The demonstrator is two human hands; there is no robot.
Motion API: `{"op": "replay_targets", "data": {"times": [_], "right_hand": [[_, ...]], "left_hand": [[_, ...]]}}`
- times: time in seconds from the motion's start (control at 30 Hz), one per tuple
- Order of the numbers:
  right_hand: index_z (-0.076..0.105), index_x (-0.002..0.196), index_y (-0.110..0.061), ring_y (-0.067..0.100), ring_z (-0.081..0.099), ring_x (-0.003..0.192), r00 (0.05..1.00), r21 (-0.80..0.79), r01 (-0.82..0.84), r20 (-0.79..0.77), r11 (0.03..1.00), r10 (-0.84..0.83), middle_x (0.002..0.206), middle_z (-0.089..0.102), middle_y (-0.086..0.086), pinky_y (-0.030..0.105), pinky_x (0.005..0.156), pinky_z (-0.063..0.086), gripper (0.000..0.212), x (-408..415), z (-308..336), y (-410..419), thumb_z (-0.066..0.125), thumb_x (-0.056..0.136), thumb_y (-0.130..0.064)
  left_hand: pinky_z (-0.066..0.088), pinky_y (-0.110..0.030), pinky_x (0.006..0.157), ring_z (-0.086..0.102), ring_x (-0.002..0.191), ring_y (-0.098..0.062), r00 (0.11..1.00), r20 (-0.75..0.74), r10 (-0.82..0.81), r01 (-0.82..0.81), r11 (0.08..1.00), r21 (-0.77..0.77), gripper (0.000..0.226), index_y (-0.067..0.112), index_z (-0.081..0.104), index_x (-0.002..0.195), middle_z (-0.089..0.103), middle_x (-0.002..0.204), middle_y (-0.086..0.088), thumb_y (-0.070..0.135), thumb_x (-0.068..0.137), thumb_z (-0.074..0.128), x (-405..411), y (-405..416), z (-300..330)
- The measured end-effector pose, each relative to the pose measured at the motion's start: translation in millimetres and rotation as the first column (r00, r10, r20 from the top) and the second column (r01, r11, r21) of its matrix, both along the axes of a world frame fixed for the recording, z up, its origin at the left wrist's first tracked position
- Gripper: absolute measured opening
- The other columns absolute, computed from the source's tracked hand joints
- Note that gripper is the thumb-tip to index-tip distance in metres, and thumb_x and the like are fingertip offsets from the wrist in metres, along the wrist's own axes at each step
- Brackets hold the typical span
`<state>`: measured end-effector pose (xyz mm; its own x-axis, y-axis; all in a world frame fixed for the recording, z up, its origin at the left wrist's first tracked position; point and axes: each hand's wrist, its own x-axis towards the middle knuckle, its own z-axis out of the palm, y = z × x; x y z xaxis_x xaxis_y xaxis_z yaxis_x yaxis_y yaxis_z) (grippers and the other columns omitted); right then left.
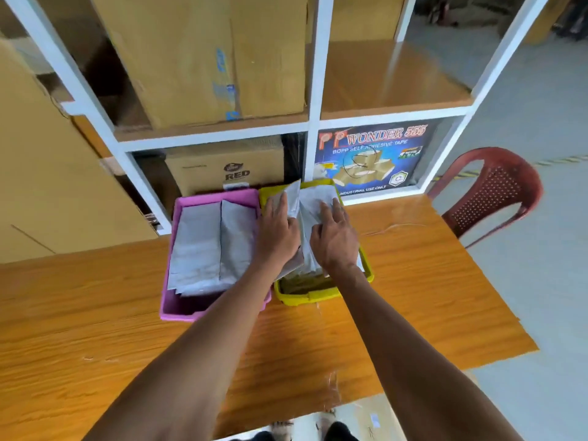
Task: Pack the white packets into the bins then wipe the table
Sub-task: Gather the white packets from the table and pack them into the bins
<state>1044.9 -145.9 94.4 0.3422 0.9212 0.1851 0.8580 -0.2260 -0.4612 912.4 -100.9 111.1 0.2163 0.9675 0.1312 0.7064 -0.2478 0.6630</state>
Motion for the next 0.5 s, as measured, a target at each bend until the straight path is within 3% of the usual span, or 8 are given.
{"op": "replay_targets", "data": {"times": [0.13,0.27,0.37,0.5], "right_hand": [[0.038,0.158,-0.019,0.031,0.022,0.159,1.0,-0.047,-0.027,-0.015,0.999,0.027,0.172,0.025,0.012,0.053,0.117,0.038,0.057,13,-10,31,0.045,0.102,-0.025],[0.027,0.164,-0.022,0.028,0.012,0.162,0.995,-0.147,-0.097,-0.002,0.984,0.098,0.176,0.013,0.008,0.053,0.122,0.032,0.059,31,-21,53,0.039,0.106,-0.03],[0.021,0.166,-0.023,0.025,0.01,0.162,0.985,-0.219,-0.149,0.055,0.964,0.164,0.176,0.011,0.007,0.053,0.124,0.024,0.059,42,-27,64,0.031,0.11,-0.036],[0.025,0.165,-0.016,0.026,0.011,0.162,0.963,-0.172,-0.223,0.112,0.96,0.244,0.175,0.017,0.011,0.051,0.128,0.016,0.061,47,-36,73,0.023,0.107,-0.036]], "left_hand": [[0.031,-0.046,0.124,0.032,0.152,-0.034,0.997,-0.042,0.06,-0.059,0.998,0.039,0.069,0.004,0.037,0.161,0.035,0.164,-0.02,0.028,0.097,0.027,19,22,-8],[0.026,-0.047,0.124,0.022,0.158,-0.038,0.986,-0.148,0.074,-0.072,0.997,0.018,0.059,0.011,0.031,0.165,0.022,0.171,-0.021,0.019,0.107,0.043,41,38,-17],[0.026,-0.054,0.125,0.013,0.16,-0.042,0.954,-0.283,0.095,-0.121,0.99,-0.076,0.061,0.02,0.023,0.167,0.007,0.175,-0.017,0.035,0.11,0.039,53,46,-29],[0.013,-0.051,0.131,0.001,0.163,-0.039,0.927,-0.366,0.081,-0.115,0.991,-0.073,0.064,0.02,0.016,0.169,0.003,0.177,-0.014,0.034,0.111,0.038,52,49,-47]]}}
